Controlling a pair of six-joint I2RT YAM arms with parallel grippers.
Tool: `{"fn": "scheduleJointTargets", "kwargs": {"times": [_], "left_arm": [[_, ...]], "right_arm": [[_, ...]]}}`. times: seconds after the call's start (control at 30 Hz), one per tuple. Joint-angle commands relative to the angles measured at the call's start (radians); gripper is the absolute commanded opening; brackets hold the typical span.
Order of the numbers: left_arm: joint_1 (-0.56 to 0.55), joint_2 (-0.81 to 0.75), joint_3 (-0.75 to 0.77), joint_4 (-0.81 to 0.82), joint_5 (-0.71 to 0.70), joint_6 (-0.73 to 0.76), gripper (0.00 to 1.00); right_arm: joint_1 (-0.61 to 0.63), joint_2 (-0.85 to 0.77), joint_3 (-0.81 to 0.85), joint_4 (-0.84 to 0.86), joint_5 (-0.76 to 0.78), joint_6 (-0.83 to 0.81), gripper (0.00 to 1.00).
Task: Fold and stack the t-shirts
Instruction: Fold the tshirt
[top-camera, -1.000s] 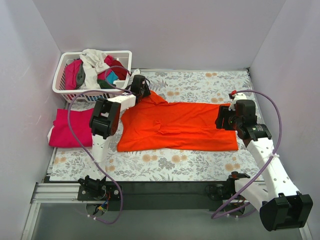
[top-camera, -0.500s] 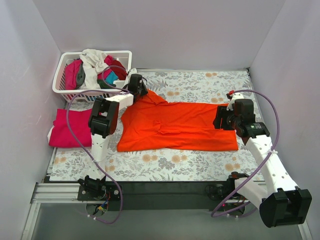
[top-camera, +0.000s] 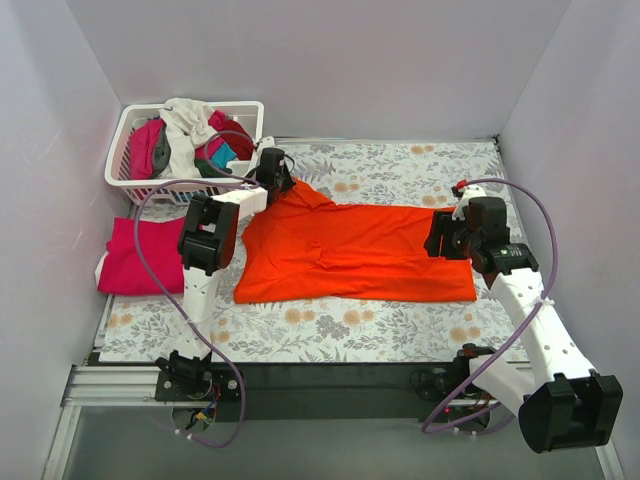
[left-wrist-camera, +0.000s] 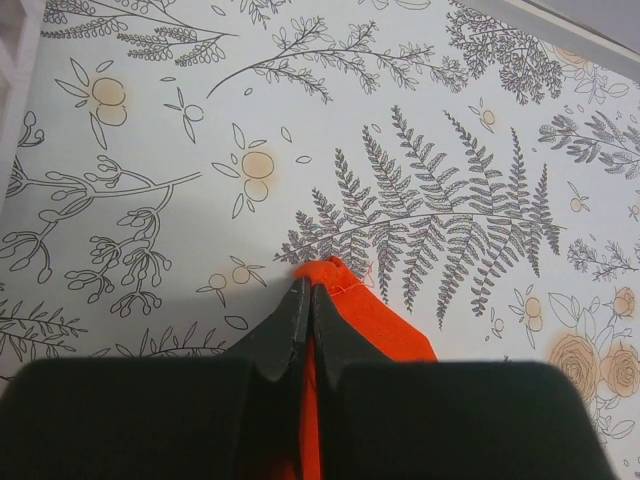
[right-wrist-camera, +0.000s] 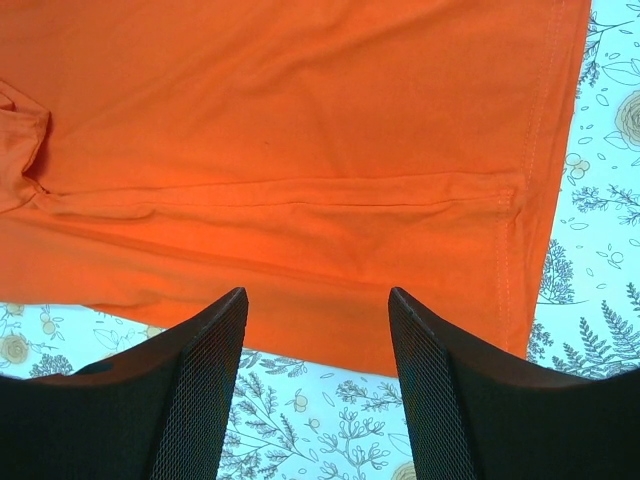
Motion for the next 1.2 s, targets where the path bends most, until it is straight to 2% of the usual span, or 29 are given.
{"fn": "scheduleJointTargets", "kwargs": {"times": [0.0, 0.27, 0.57, 0.87, 1.17], "left_arm": [[0.007, -0.032, 0.001, -0.018, 0.004, 0.000, 0.00], [0.008, -0.187, -0.092, 0.017, 0.029, -0.010, 0.00], [0.008, -0.354, -0.230, 0.040, 0.059, -0.059, 0.00], [0.007, -0.495, -0.404, 0.092, 0.075, -0.076, 0.00], [0.004, -0.544, -0.432, 0.091, 0.122, -0.065, 0.00]], "right_arm": [[0.004, 0.020, 0.017, 0.057, -0.010, -0.009, 0.53], [0.002, 0.147, 0.069, 0.149, 0.088, -0.016, 0.54], [-0.028, 0.461, 0.218, 0.259, 0.196, -0.013, 0.55], [-0.068, 0.763, 0.373, 0.373, 0.182, -0.010, 0.54], [-0.068, 0.883, 0.431, 0.479, 0.167, -0.042, 0.52]]}}
